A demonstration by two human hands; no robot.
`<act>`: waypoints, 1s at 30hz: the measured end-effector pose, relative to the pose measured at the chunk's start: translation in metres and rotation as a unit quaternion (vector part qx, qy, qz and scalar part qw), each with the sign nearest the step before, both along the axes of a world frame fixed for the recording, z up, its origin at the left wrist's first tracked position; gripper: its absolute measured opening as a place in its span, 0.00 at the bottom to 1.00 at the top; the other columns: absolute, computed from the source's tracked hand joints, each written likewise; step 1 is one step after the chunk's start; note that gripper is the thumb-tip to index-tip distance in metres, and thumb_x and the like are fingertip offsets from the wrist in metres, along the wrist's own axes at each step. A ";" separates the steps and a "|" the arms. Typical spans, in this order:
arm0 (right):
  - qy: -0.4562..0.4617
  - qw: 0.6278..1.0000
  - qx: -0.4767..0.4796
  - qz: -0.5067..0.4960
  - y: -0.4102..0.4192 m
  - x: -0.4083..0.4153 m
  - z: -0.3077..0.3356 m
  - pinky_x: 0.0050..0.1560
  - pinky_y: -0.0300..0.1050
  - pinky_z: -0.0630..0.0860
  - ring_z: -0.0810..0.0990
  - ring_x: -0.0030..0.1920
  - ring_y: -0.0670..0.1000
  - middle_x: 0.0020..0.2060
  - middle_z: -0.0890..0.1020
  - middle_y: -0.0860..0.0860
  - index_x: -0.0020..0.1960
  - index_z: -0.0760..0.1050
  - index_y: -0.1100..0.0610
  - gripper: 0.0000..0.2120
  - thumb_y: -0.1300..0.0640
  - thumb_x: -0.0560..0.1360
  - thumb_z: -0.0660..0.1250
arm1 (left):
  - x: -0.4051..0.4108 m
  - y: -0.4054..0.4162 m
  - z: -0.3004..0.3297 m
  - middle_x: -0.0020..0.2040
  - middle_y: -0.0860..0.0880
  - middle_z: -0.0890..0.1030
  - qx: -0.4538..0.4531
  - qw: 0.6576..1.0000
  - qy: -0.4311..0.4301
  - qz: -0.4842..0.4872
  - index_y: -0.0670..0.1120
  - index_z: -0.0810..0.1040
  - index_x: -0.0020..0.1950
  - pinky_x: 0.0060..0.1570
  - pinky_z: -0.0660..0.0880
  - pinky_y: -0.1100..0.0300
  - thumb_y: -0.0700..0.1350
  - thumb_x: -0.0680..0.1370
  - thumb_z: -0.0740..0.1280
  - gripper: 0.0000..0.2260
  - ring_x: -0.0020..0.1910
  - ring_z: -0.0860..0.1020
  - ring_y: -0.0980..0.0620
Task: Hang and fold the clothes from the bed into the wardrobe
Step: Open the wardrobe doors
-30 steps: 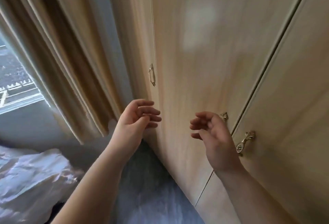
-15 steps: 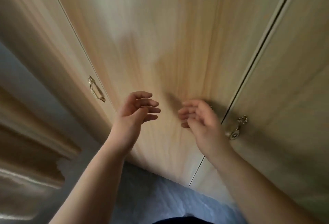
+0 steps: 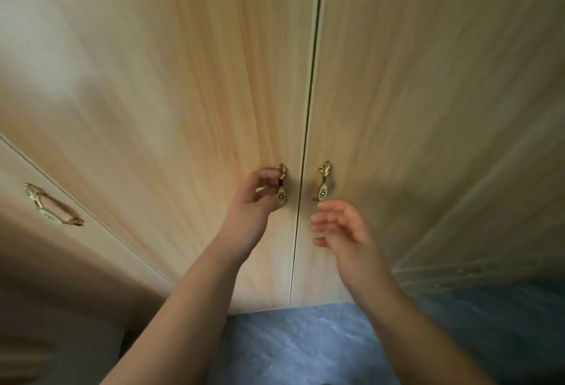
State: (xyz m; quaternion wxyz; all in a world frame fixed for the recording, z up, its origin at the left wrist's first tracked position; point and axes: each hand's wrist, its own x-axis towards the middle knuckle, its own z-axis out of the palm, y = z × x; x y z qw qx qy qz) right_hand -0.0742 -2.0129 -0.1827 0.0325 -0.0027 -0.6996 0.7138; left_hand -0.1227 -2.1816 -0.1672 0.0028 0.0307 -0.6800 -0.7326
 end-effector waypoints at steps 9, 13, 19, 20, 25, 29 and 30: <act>-0.029 0.999 -0.013 0.037 0.035 0.018 -0.004 0.47 0.45 0.79 0.83 0.46 0.48 0.44 0.84 0.48 0.54 0.77 0.51 0.16 0.62 0.69 0.60 | 0.020 0.039 -0.006 0.54 0.51 0.76 -0.027 0.997 0.000 0.077 0.54 0.73 0.54 0.44 0.74 0.55 0.38 0.68 0.60 0.18 0.45 0.76 0.60; -0.028 0.997 -0.009 0.076 0.037 0.036 -0.003 0.49 0.48 0.79 0.83 0.46 0.49 0.44 0.84 0.50 0.54 0.77 0.51 0.18 0.71 0.76 0.59 | 0.056 0.045 -0.003 0.57 0.48 0.77 -0.032 0.995 -0.005 0.092 0.53 0.70 0.52 0.44 0.75 0.55 0.38 0.67 0.59 0.16 0.53 0.76 0.57; 0.000 0.993 -0.010 0.117 0.018 0.076 0.011 0.48 0.43 0.78 0.82 0.48 0.50 0.47 0.83 0.53 0.56 0.76 0.52 0.19 0.73 0.77 0.57 | 0.145 0.016 -0.015 0.62 0.46 0.78 -0.031 0.995 -0.008 0.094 0.51 0.68 0.52 0.46 0.78 0.55 0.29 0.71 0.56 0.18 0.63 0.76 0.55; 0.003 0.992 -0.007 0.123 0.012 0.085 0.013 0.48 0.43 0.78 0.82 0.48 0.49 0.47 0.82 0.52 0.56 0.76 0.51 0.20 0.73 0.77 0.57 | 0.161 0.009 -0.017 0.62 0.46 0.78 -0.024 0.995 -0.012 0.093 0.50 0.68 0.52 0.46 0.79 0.54 0.28 0.72 0.56 0.18 0.64 0.75 0.55; 0.013 0.990 0.022 0.139 -0.022 0.146 0.018 0.48 0.45 0.79 0.82 0.48 0.48 0.48 0.82 0.51 0.55 0.76 0.49 0.18 0.71 0.78 0.59 | 0.230 -0.037 -0.017 0.61 0.44 0.79 0.003 0.996 -0.025 0.086 0.48 0.67 0.53 0.46 0.78 0.53 0.27 0.76 0.55 0.17 0.64 0.76 0.52; 0.001 0.991 0.009 0.135 -0.063 0.209 0.018 0.49 0.46 0.81 0.82 0.49 0.50 0.49 0.82 0.54 0.57 0.76 0.53 0.18 0.73 0.78 0.57 | 0.283 -0.090 -0.019 0.59 0.42 0.80 0.002 0.994 -0.024 0.111 0.57 0.72 0.48 0.42 0.78 0.52 0.33 0.71 0.58 0.18 0.62 0.78 0.48; 0.001 0.990 0.003 0.139 -0.074 0.225 0.016 0.49 0.47 0.81 0.82 0.49 0.51 0.48 0.82 0.54 0.57 0.76 0.54 0.18 0.72 0.78 0.58 | 0.297 -0.105 -0.021 0.59 0.41 0.80 0.003 0.992 -0.017 0.121 0.57 0.72 0.47 0.40 0.77 0.53 0.32 0.71 0.58 0.19 0.59 0.79 0.49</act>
